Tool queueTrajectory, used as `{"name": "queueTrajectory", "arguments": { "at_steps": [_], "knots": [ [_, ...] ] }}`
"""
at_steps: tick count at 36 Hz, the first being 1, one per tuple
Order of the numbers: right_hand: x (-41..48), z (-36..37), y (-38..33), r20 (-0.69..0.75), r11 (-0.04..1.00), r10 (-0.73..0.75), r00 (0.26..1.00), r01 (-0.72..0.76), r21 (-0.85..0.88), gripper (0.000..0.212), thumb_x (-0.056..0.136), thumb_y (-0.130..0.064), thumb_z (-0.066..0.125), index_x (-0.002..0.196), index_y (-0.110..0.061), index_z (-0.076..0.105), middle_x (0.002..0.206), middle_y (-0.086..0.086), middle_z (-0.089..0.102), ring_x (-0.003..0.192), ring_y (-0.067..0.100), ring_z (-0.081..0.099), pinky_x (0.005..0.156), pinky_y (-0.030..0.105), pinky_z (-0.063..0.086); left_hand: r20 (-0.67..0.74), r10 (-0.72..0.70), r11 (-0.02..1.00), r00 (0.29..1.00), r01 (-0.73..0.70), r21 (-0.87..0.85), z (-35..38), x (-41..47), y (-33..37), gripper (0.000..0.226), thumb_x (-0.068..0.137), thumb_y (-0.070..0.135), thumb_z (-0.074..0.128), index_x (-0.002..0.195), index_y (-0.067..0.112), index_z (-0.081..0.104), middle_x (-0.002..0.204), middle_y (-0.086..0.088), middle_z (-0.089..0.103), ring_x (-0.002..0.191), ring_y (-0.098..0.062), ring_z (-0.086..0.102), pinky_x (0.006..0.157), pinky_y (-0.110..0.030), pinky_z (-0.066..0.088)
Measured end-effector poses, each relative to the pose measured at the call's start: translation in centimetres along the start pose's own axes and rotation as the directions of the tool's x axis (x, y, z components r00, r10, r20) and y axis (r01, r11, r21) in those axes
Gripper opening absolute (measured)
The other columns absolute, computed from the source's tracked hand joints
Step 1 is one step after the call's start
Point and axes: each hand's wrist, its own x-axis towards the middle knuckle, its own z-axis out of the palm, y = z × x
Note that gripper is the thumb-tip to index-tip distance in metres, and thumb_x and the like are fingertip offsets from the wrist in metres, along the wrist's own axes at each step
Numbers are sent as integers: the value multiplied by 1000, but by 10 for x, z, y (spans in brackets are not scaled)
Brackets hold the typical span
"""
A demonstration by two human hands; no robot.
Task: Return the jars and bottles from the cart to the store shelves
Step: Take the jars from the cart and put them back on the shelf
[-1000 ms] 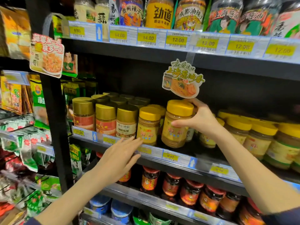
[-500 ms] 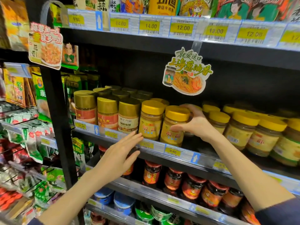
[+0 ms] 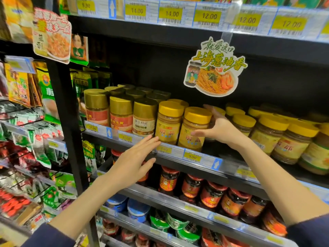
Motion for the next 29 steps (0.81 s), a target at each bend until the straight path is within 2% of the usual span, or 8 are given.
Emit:
{"name": "queueTrajectory", "arguments": {
  "at_steps": [4, 7, 10, 15, 18, 21, 24, 29],
  "knots": [
    [-18, 0, -9, -28, 992, -34, 999, 30, -123, 110, 47, -67, 74, 140, -22, 35, 131, 0, 56, 118, 18, 55, 98, 43, 49, 91, 11, 1000, 996, -13, 15, -11, -4, -2, 55, 96, 30, 48, 146, 31, 25, 151, 23, 4, 139, 9, -6, 110, -18, 13],
    [-43, 3, -16, -79, 910, -143, 987, 100, -403, 87, 70, -52, 71, 141, -18, 34, 137, 4, 47, 125, 21, 47, 101, 35, 42, 136, -18, 999, 991, 14, 32, -21, -15, -8, 55, 96, 29, 48, 146, 31, 26, 153, 20, 2, 138, 9, -5, 112, -19, 14],
    [-66, 17, -22, -122, 835, -228, 966, 130, -535, 81, 77, -43, 69, 144, -16, 31, 146, 6, 37, 133, 24, 39, 106, 43, 39, 188, -66, 997, 980, 55, 62, -36, -32, -18, 56, 97, 30, 47, 147, 30, 24, 155, 19, 7, 132, 13, 2, 111, -20, 22],
    [-87, 59, -42, -35, 840, -188, 982, 142, -524, 74, 82, -39, 66, 144, -17, 32, 147, 3, 37, 134, 21, 38, 108, 37, 36, 270, -164, 984, 949, 137, 116, -70, -66, -37, 55, 97, 31, 47, 147, 28, 25, 153, 13, 24, 139, -2, 26, 107, -19, 28],
    [-93, 94, -59, 74, 843, -122, 990, 142, -519, 71, 84, -40, 65, 143, -17, 33, 148, 2, 37, 135, 20, 37, 108, 32, 33, 307, -239, 966, 921, 194, 170, -94, -93, -54, 55, 96, 37, 47, 147, 29, 27, 148, 10, 37, 128, -10, 44, 99, -23, 37],
    [-97, 130, -77, 191, 846, -78, 979, 166, -506, 68, 85, -38, 64, 143, -16, 34, 148, 3, 37, 136, 19, 35, 109, 32, 31, 306, -293, 948, 906, 234, 215, -118, -124, -73, 54, 95, 37, 48, 145, 30, 29, 146, 10, 40, 121, -12, 52, 95, -25, 44],
    [-98, 165, -94, 275, 848, -52, 960, 188, -496, 68, 85, -37, 64, 143, -19, 34, 146, 2, 38, 134, 19, 38, 108, 31, 33, 303, -345, 928, 888, 274, 253, -144, -158, -87, 53, 96, 28, 49, 145, 26, 31, 145, 8, 41, 118, -15, 54, 82, -15, 44],
    [-96, 225, -131, 422, 819, -53, 905, 281, -500, 73, 85, -43, 63, 145, -19, 28, 149, 4, 33, 134, 22, 37, 107, 35, 36, 273, -472, 855, 838, 359, 375, -185, -222, -123, 55, 95, 29, 51, 146, 24, 30, 145, 5, 44, 120, -15, 53, 91, -26, 44]
  ]
}}
